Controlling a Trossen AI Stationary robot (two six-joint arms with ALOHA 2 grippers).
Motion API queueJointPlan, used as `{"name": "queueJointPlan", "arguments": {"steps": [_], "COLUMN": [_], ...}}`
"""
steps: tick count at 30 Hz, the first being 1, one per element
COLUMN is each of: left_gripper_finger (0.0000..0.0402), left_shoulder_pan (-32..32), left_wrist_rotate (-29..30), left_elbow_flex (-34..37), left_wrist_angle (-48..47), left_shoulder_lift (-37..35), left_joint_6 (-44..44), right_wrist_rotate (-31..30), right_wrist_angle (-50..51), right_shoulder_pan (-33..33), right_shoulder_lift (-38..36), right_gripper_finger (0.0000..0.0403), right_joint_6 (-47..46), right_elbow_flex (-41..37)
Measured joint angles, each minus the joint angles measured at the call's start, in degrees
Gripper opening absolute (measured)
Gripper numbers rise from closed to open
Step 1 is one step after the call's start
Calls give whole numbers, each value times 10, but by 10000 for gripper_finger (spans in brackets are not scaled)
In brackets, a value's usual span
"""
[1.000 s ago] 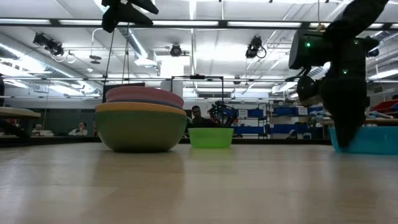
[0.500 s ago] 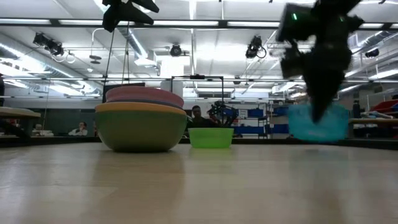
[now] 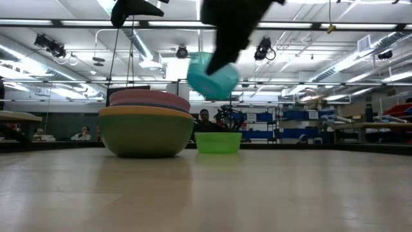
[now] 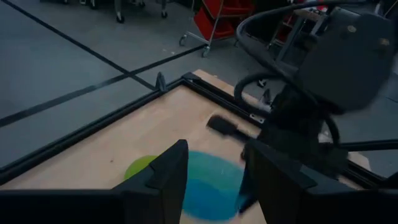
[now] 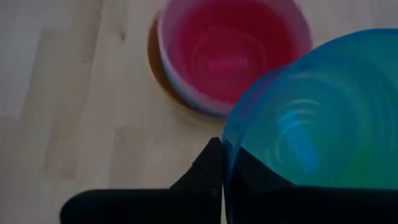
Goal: Nest bowls inside each other
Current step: Stack the light blue bowl on top of the red bowl
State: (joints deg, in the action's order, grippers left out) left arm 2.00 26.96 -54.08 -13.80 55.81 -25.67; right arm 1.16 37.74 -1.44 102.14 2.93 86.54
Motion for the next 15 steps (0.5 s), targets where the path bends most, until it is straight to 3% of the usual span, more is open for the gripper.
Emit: {"name": "queueJointPlan", "arguments": {"steps": [8, 15], "left_gripper_finger": [173, 173], "left_shoulder_pan": [0, 0], "left_wrist_rotate": [-1, -1], "left_elbow_flex": [0, 0], "left_wrist_angle": [-1, 3], "left_shoulder_lift": [0, 0], "left_joint_6": [-3, -3], "right_wrist_rotate": [18, 42], "right_wrist_angle": [28, 24], "right_shoulder_pan": [2, 0], "right_shoulder_lift": [140, 182], "right_gripper_finger": [0, 1], "right_joint_6": [60, 77], "right_elbow_flex": [159, 208]}}
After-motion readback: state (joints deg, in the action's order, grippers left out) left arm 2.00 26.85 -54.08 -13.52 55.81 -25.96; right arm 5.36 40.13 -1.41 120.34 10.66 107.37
